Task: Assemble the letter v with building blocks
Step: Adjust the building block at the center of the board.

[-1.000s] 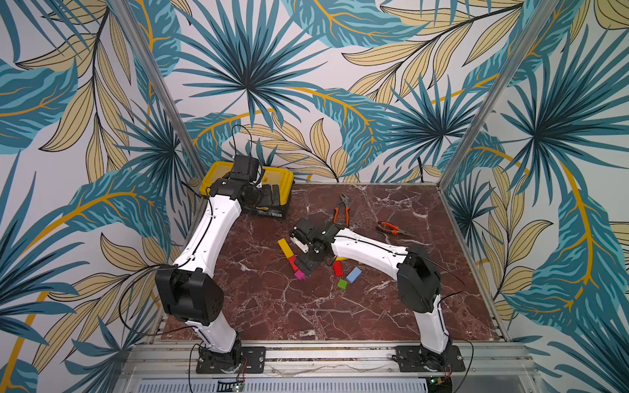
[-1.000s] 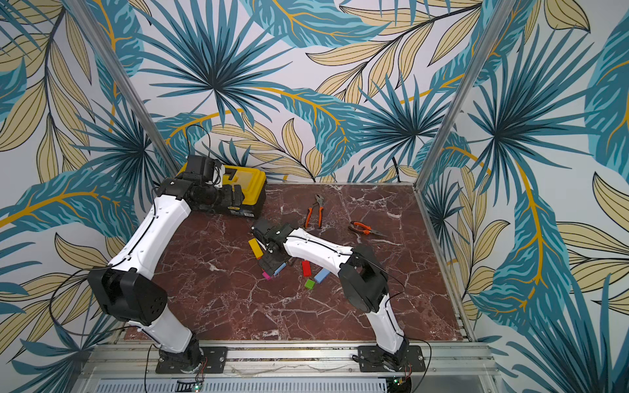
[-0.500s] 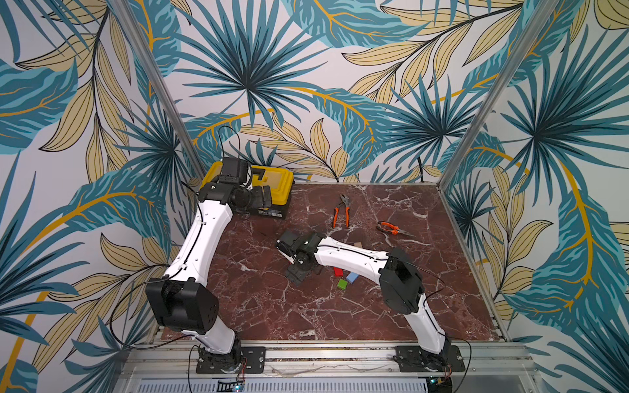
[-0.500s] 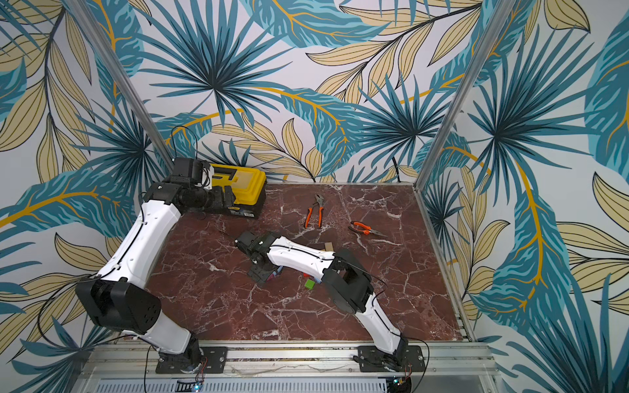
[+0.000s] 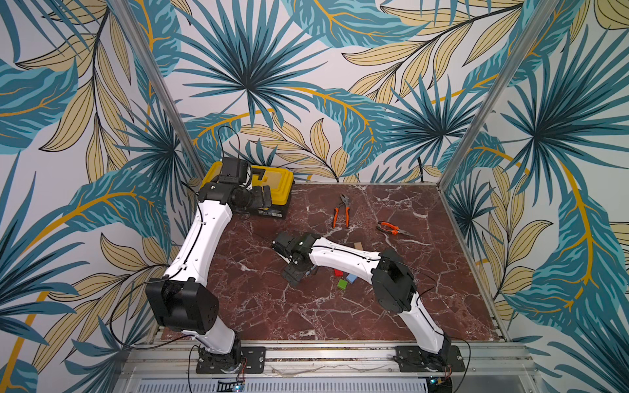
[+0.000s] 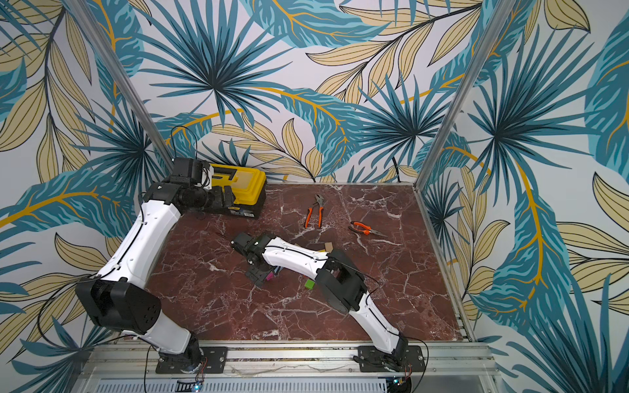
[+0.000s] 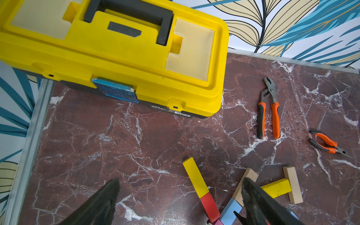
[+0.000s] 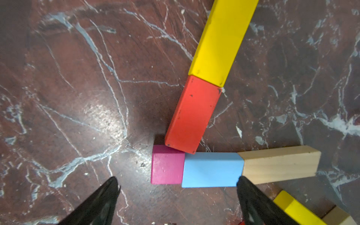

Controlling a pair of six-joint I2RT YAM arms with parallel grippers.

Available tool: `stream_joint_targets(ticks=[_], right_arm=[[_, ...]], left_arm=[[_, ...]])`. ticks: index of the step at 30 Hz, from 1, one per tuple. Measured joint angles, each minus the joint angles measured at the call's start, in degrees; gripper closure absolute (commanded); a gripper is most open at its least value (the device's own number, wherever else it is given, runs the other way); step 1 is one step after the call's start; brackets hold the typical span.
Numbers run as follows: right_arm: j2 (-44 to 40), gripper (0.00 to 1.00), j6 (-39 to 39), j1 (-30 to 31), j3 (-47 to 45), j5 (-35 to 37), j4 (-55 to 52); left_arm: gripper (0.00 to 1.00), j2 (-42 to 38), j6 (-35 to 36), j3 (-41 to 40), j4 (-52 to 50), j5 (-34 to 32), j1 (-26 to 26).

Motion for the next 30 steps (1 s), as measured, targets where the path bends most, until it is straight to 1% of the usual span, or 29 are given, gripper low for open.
stream_joint_targets(ticks=[8, 30], right_arm=[[2.69, 0.04, -0.02, 0.0, 1.25, 0.35, -1.01], [2.84, 0.04, 0.0, -0.09, 1.25, 3.96, -1.73]], left_arm=[[0.01, 0.0, 0.02, -0.17, 0.0, 0.09, 0.17], [0.01, 0.0, 0.02, -0.37, 0.0, 0.33, 0.22]])
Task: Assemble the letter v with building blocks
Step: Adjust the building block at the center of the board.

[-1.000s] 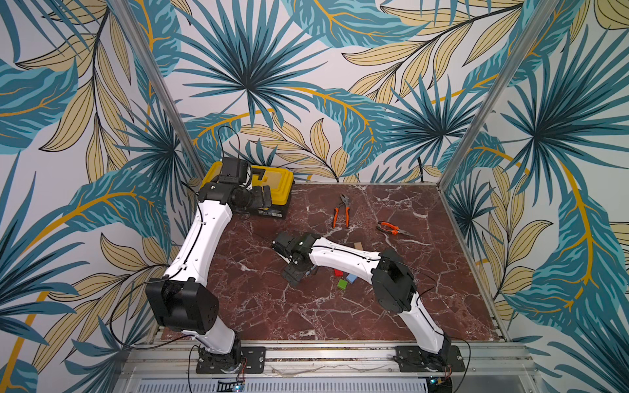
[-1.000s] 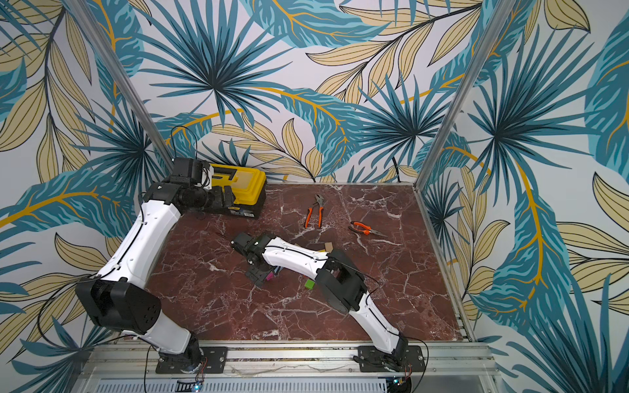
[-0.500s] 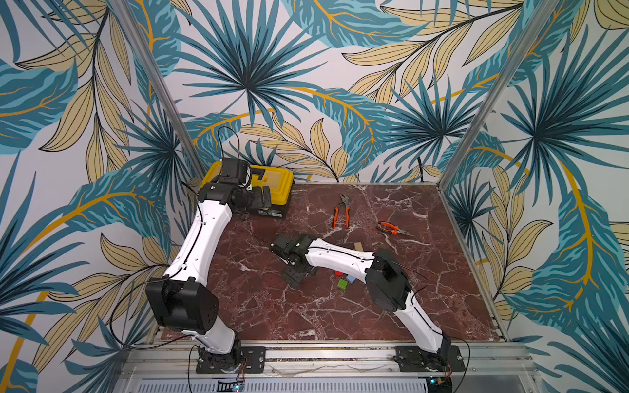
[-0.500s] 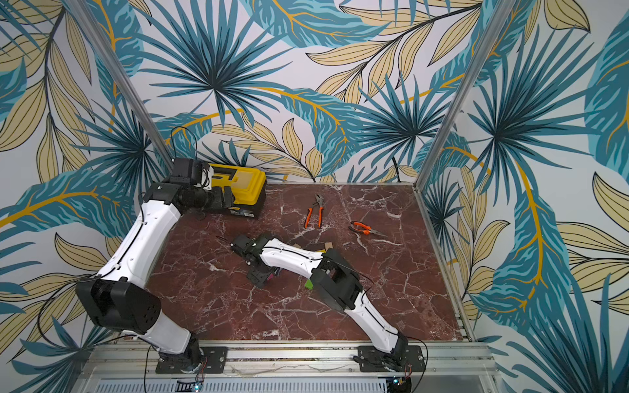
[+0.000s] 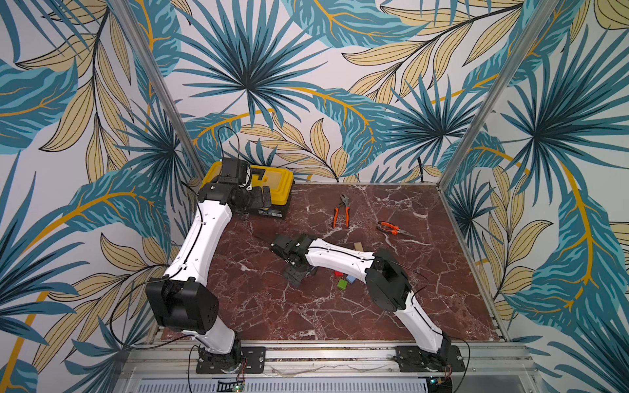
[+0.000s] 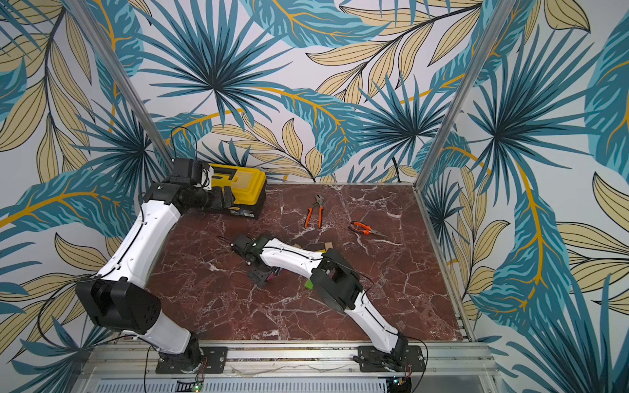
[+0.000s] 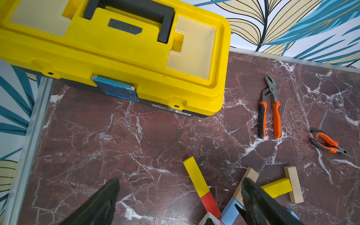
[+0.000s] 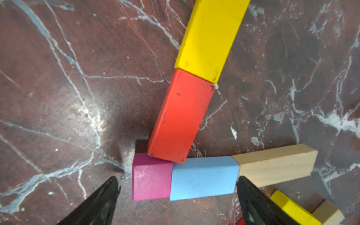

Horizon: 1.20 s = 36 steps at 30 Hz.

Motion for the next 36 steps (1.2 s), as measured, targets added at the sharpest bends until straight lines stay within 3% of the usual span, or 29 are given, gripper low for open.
stream_joint_targets(ticks=[36], right_arm=[[1.07, 0.04, 0.26, -1.88, 1.2, -2.23, 0.72]], left_arm=[[0.01, 0.0, 0.24, 0.02, 0.0, 0.72, 0.33]])
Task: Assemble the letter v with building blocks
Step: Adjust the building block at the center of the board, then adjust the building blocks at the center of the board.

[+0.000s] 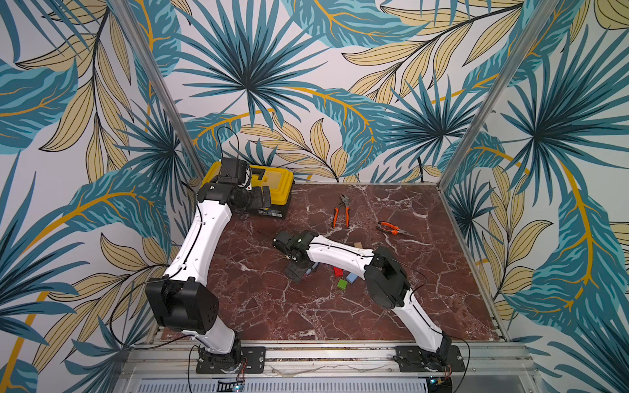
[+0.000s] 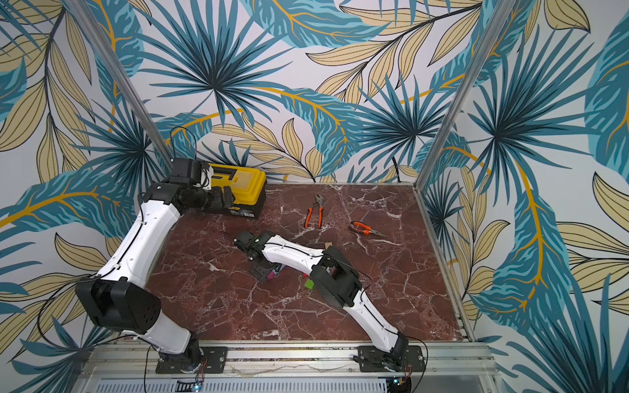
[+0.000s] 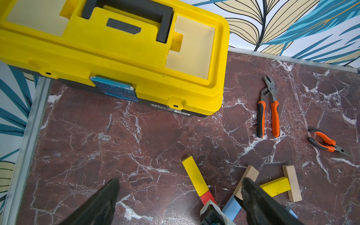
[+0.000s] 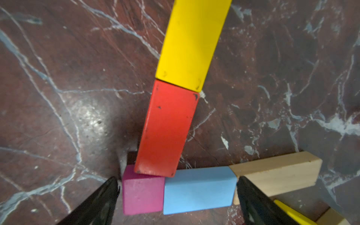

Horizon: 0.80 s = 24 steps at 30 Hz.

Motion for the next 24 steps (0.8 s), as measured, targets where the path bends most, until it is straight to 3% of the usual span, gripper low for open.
stream_joint_targets(ticks=[7, 13, 18, 24], right_arm=[[-8.61, 0.03, 1.79, -1.57, -7.17, -1.55, 2.05], [-17.88, 0.03, 5.44, -9.25, -15.78, -2.29, 4.24], [-18.86, 0.02, 6.64, -14.34, -21.29, -2.49, 5.64], [-18.51, 0.02, 5.62, -15.72, -23.5, -4.35, 6.43]], left_arm=[[0.01, 0.0, 0.02, -0.02, 0.0, 0.0, 0.17], [0.01, 0.0, 0.04, -0.02, 0.0, 0.11, 0.28], [0.01, 0.0, 0.04, -0.02, 0.0, 0.17, 0.28], [0.01, 0.0, 0.04, -0.02, 0.0, 0.17, 0.31]])
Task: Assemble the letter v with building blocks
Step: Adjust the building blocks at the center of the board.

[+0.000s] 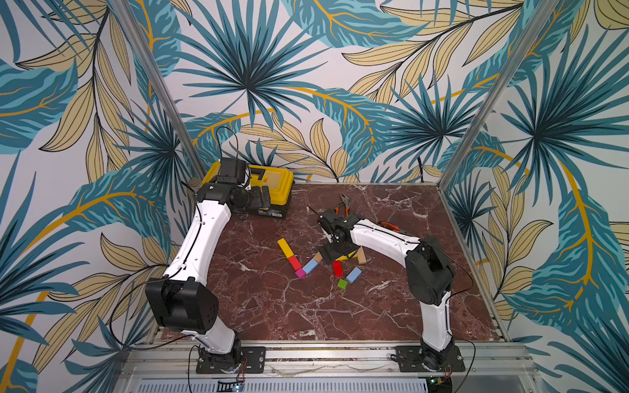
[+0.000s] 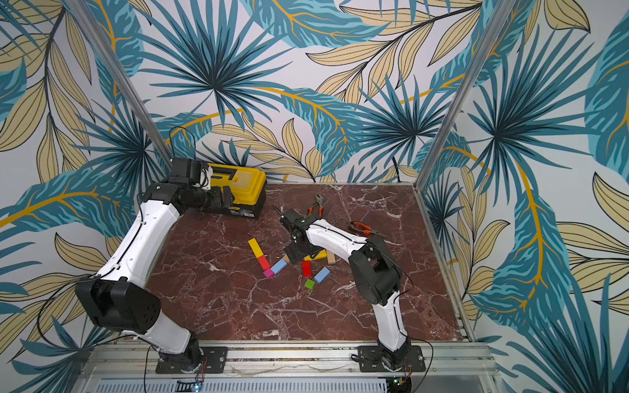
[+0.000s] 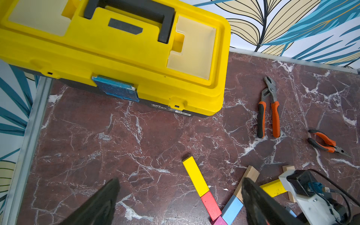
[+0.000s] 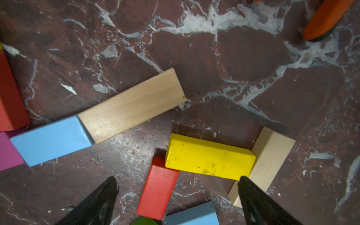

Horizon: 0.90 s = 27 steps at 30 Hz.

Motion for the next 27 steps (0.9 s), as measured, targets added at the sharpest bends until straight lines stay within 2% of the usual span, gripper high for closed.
stream_joint_targets(ticks=[11, 27], right_arm=[[0.94, 0.02, -7.65, -2.49, -0.22, -2.05, 1.64], [6.38, 0.02, -13.64, -3.21, 2.01, -2.73, 2.08]], left_arm=[[0.01, 0.0, 0.0, 0.0, 0.0, 0.11, 0.0], [0.01, 0.0, 0.02, 0.0, 0.0, 0.2, 0.09]])
